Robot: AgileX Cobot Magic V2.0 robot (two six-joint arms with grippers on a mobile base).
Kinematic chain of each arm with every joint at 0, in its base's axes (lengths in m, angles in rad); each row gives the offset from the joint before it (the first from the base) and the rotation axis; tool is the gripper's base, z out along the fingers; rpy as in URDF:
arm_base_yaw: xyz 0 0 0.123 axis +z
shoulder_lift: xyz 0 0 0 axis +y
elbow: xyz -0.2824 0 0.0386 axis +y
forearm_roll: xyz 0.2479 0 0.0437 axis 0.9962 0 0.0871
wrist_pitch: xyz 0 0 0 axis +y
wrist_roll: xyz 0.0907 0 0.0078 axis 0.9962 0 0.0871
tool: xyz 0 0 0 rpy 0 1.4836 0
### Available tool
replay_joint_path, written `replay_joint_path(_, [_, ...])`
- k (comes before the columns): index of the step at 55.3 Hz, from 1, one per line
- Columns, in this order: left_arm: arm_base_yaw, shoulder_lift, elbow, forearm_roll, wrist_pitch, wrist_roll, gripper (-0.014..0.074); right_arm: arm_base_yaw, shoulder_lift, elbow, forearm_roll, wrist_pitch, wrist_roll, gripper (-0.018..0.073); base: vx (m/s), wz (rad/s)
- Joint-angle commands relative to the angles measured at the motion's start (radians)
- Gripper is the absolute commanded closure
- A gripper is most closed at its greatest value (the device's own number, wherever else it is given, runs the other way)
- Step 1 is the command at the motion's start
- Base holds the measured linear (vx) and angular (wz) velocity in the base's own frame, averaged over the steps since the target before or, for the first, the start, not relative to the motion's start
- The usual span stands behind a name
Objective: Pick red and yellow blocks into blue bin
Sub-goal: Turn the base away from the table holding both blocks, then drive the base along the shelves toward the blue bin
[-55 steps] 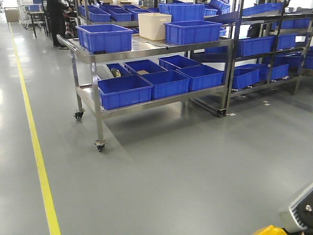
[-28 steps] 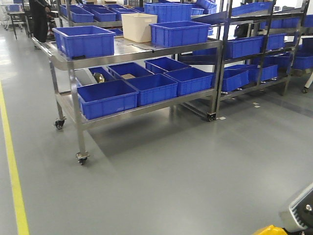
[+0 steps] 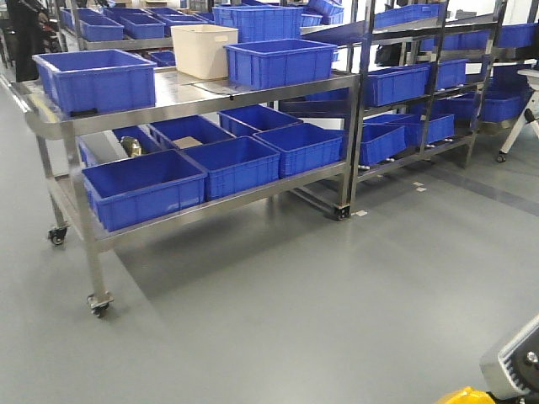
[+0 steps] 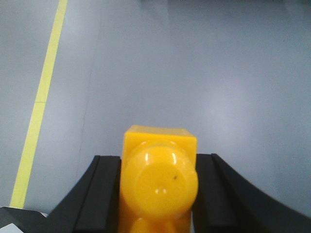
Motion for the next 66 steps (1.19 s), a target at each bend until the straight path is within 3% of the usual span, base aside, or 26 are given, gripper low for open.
replay_joint_path(1, [-0.005,0.013,-0.025,-0.004,-0.088,0.000,0.0314,0.001,-0.011,-0.028,0.001,-0.066,-0.005,0.0295,0.42,-0.12])
replay_joint_path(66, [-0.005,0.013,-0.025,-0.004,-0.087,0.000,0.0314,0.001,-0.007,-0.028,0.001,-0.066,-0.005,0.0295,0.44,-0.20])
